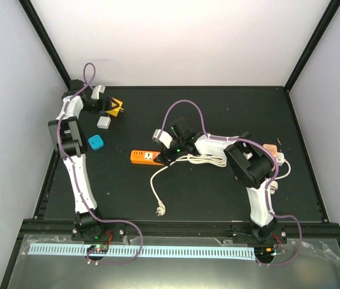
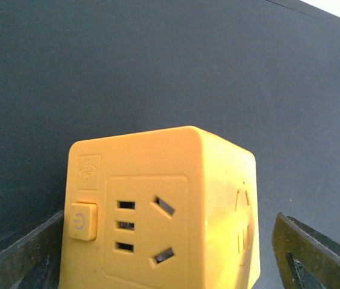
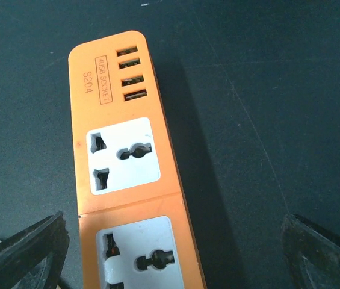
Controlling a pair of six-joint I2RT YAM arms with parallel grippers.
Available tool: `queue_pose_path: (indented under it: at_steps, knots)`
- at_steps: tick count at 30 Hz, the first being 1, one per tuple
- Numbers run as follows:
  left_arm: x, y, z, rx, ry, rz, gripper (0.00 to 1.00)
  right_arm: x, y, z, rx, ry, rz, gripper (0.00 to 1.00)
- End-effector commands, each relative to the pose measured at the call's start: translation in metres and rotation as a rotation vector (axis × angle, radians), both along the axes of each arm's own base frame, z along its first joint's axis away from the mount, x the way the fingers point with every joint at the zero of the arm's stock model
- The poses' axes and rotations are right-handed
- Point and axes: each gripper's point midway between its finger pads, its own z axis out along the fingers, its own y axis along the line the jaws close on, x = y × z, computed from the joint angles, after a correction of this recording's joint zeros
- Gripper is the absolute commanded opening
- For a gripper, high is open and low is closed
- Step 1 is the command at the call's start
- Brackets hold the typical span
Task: Pull the plug off the socket
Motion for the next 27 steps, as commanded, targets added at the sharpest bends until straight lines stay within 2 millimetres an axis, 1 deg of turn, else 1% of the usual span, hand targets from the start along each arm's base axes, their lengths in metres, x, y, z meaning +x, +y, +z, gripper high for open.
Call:
queue_pose_path:
  at_steps: [1,4,10,13,15,16,17,19,22,27]
  knots:
    - [0.012,0.015,0.012,0.019,-0.039,0.041,0.95,0.005,0.003,0.001,0.011,0.011,-0.006,0.99]
    - [0.013,0.023,0.018,0.046,-0.049,0.062,0.98,0.005,0.003,0.001,0.011,0.013,-0.007,0.99]
    - [0.011,0.035,0.035,0.094,-0.079,0.073,0.99,0.007,0.002,0.006,0.011,-0.001,-0.009,1.0]
    - [0.007,0.036,0.051,0.123,-0.1,0.063,0.99,0.006,0.001,0.013,0.011,-0.017,-0.006,1.0]
    - [0.004,0.038,0.065,0.157,-0.127,0.056,0.99,0.007,-0.001,0.019,0.012,-0.041,-0.003,1.0]
    - [0.001,0.039,0.074,0.175,-0.142,0.052,0.99,0.007,-0.002,0.024,0.012,-0.057,-0.002,1.0]
    - [-0.001,0.04,0.088,0.199,-0.167,0.052,0.99,0.006,-0.003,0.028,0.012,-0.073,0.003,1.0]
    - [-0.008,0.042,0.105,0.241,-0.196,0.047,0.99,0.005,-0.006,0.038,0.009,-0.098,0.013,1.0]
    - [-0.023,0.041,0.126,0.297,-0.227,0.022,0.99,0.001,-0.011,0.054,0.003,-0.136,0.027,1.0]
    - [-0.06,0.033,0.15,0.362,-0.264,-0.045,0.99,-0.011,-0.024,0.07,-0.023,-0.164,0.046,0.99]
